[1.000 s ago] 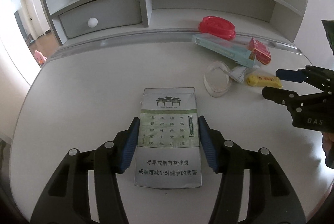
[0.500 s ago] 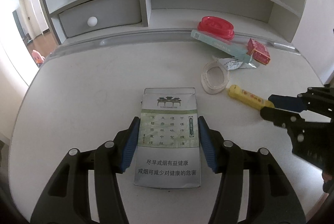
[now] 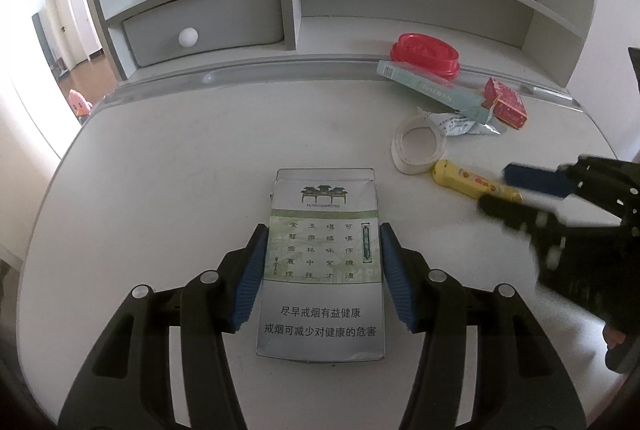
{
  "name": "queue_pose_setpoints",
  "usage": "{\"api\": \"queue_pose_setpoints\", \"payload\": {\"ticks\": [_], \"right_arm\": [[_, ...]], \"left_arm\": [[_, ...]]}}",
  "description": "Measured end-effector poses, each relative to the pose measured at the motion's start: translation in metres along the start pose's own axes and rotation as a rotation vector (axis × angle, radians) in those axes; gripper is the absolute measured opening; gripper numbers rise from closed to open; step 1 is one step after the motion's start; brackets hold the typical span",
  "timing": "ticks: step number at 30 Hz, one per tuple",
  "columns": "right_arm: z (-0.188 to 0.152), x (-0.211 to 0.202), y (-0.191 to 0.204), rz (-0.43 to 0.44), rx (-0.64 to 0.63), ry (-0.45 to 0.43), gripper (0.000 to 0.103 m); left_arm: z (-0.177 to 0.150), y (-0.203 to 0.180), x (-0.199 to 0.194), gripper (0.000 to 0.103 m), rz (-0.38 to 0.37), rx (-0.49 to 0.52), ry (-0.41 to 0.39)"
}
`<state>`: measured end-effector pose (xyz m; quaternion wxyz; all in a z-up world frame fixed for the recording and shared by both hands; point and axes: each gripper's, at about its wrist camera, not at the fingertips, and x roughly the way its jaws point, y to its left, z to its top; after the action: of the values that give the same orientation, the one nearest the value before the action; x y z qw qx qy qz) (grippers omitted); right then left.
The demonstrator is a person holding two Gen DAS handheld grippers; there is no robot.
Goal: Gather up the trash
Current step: 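Grasp the yellow spoon with the right tool while the left tool holds the pack, then carry the pack and spoon over the bin and open both tools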
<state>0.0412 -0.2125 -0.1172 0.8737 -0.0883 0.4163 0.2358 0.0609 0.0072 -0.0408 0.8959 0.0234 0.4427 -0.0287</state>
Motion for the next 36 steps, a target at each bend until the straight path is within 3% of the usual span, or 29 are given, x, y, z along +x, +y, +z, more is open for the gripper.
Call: {"api": "queue_pose_setpoints", "payload": {"ticks": [5, 7, 9, 14, 18, 21, 24, 28, 32, 36], "right_arm": [[-0.008, -0.011, 0.002, 0.020, 0.027, -0.016, 0.019], [-0.015, -0.028, -0.004, 0.048, 0.075, -0.059, 0.019], [-0.025, -0.055, -0.014, 0.065, 0.117, -0.116, 0.019], [-0.074, -0.145, -0.063, 0.030, 0.273, -0.261, 0.019], [-0.161, -0.238, -0.120, -0.097, 0.466, -0.398, 0.019], [-0.238, -0.287, -0.162, -0.211, 0.612, -0.420, 0.019], [-0.316, -0.304, -0.201, -0.283, 0.763, -0.361, 0.019], [-0.406, -0.289, -0.242, -0.336, 0.915, -0.226, 0.019], [-0.479, -0.265, -0.271, -0.325, 1.062, -0.170, 0.019], [-0.518, -0.239, -0.290, -0.283, 1.180, -0.116, 0.019]], "left_arm": [[-0.004, 0.018, -0.013, 0.053, -0.028, -0.100, -0.060], [-0.009, 0.006, -0.026, 0.053, -0.019, -0.053, -0.101], [-0.010, -0.013, -0.037, 0.053, -0.060, -0.008, -0.107], [-0.008, -0.097, -0.083, 0.053, -0.230, 0.122, -0.180], [-0.028, -0.193, -0.126, 0.053, -0.438, 0.259, -0.218], [-0.059, -0.271, -0.152, 0.053, -0.572, 0.386, -0.219], [-0.109, -0.346, -0.164, 0.053, -0.673, 0.527, -0.161], [-0.178, -0.423, -0.159, 0.053, -0.740, 0.678, -0.036], [-0.225, -0.481, -0.129, 0.053, -0.692, 0.779, 0.081], [-0.253, -0.528, -0.071, 0.053, -0.618, 0.811, 0.213]]}}
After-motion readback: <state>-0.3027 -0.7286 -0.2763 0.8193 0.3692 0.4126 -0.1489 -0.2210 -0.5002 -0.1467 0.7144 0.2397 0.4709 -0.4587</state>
